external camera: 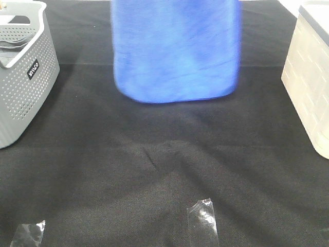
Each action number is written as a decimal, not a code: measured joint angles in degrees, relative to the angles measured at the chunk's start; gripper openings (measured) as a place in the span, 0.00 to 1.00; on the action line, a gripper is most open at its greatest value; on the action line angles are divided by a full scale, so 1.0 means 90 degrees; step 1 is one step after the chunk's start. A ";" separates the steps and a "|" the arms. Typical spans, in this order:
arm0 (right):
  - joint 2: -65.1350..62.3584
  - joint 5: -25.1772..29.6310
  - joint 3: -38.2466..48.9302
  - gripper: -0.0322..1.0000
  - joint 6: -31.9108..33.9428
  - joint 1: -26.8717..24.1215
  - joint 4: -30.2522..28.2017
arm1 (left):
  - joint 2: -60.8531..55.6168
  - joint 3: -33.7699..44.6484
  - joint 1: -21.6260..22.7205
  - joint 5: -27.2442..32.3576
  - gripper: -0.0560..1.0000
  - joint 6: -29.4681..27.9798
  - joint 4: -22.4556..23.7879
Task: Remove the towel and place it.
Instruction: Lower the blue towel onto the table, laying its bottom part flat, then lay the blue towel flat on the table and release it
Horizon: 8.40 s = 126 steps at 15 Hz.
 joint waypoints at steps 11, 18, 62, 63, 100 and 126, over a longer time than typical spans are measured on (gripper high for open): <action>0.2158 -0.0732 -0.2464 0.03 0.0000 -0.0261 0.0255 | 0.3533 -0.4902 0.0376 -0.0204 0.05 0.0146 -0.0567; 0.2158 0.1254 -0.2496 0.03 0.0019 -0.0261 0.0414 | 0.3635 -0.4972 0.0229 0.1407 0.05 -0.0936 -0.0592; -0.5609 0.6748 0.6863 0.03 0.1331 -0.0503 0.3228 | -0.5908 0.6551 -0.0910 0.9893 0.05 -0.1789 -0.6188; -0.5730 0.6748 0.7098 0.03 0.1350 -0.0503 0.3285 | -0.6003 0.6844 -0.0910 0.9893 0.05 -0.1802 -0.6385; -0.2184 0.6704 0.8957 0.35 -0.0032 -0.0567 0.3253 | -0.1993 0.8187 -0.2597 0.9358 0.29 -0.1261 -0.7773; 0.2209 0.6723 0.0719 0.66 -0.0286 -0.1993 0.3941 | 0.1038 0.2012 0.0929 0.8677 0.71 -0.0541 -0.5940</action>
